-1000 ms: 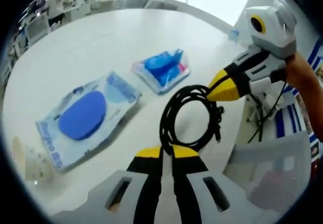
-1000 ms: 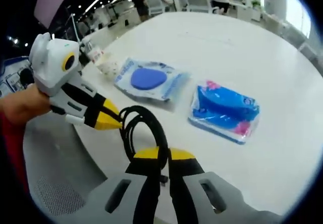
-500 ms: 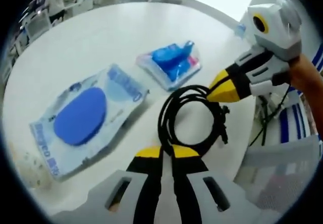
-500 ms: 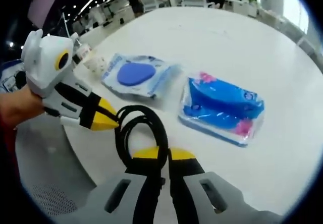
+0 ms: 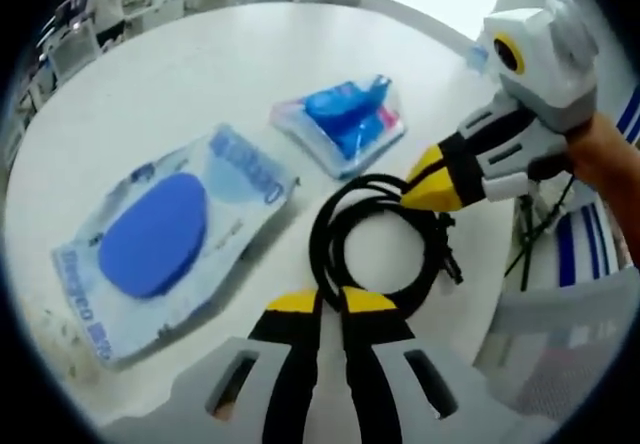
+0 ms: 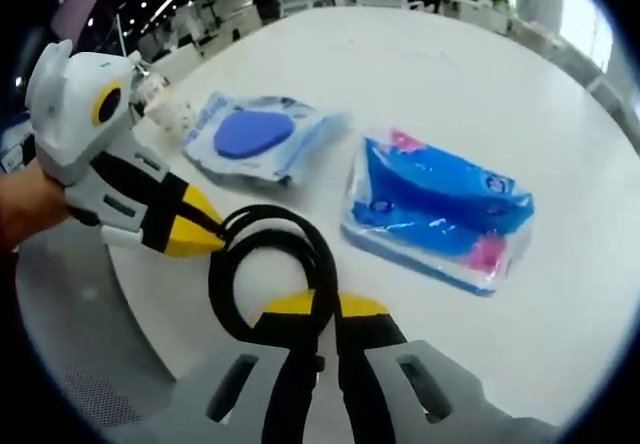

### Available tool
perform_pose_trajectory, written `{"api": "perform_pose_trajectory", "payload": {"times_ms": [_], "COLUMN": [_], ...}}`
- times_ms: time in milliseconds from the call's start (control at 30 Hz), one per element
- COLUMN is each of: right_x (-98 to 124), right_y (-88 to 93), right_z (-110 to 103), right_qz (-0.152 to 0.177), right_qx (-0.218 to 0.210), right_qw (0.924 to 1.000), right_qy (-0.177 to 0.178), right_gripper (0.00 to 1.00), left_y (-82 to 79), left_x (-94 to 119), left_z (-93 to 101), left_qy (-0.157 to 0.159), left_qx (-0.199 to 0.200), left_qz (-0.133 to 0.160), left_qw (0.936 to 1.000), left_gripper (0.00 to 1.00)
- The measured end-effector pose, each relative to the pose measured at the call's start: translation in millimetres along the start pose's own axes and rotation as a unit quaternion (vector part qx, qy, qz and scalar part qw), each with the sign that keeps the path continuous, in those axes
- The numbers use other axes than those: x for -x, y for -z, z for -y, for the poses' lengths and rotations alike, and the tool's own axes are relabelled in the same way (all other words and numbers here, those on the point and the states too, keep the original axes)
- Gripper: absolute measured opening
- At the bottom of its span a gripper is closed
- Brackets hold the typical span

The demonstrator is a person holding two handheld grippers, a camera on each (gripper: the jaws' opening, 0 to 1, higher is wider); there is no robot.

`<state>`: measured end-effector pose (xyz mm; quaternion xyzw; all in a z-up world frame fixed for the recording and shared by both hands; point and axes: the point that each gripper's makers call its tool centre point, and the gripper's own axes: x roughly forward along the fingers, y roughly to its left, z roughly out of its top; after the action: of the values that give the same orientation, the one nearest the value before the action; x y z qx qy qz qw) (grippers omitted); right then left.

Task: Arrange the tabletop items into an orderly group along one side of the table until the central work area is clear of visible clutter.

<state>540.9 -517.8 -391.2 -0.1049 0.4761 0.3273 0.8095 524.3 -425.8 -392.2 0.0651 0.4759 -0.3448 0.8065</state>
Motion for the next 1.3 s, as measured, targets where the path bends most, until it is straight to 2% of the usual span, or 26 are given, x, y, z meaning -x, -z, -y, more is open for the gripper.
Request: {"api": "perform_pose_trajectory", "payload": {"times_ms": [667, 967, 1300], "right_x": [-6, -5, 3], "right_y": [-4.8, -5.6, -4.2], "right_z": [1, 1, 0], "right_qz": [0.014, 0.016, 0.033], "right_qx": [0.007, 0.007, 0.006], "right_qw": [0.9999, 0.9998, 0.9992], "right_qy": [0.008, 0.012, 0.018], "right_gripper": [0.09, 0.13, 0.19], "left_y": [3.5, 7.0, 4.0], "left_x": [-1, 4, 14], "left_z": [-0.5, 0.1, 4.2], "left_qy": [0.006, 0.010, 0.023], "left_qx": [0.003, 0.013, 0.019], "left_qz": [0.001, 0.010, 0.033], "left_qw": [1.0000, 0.9998, 0.9990], "left_gripper": [0.10, 0.20, 0.29]}}
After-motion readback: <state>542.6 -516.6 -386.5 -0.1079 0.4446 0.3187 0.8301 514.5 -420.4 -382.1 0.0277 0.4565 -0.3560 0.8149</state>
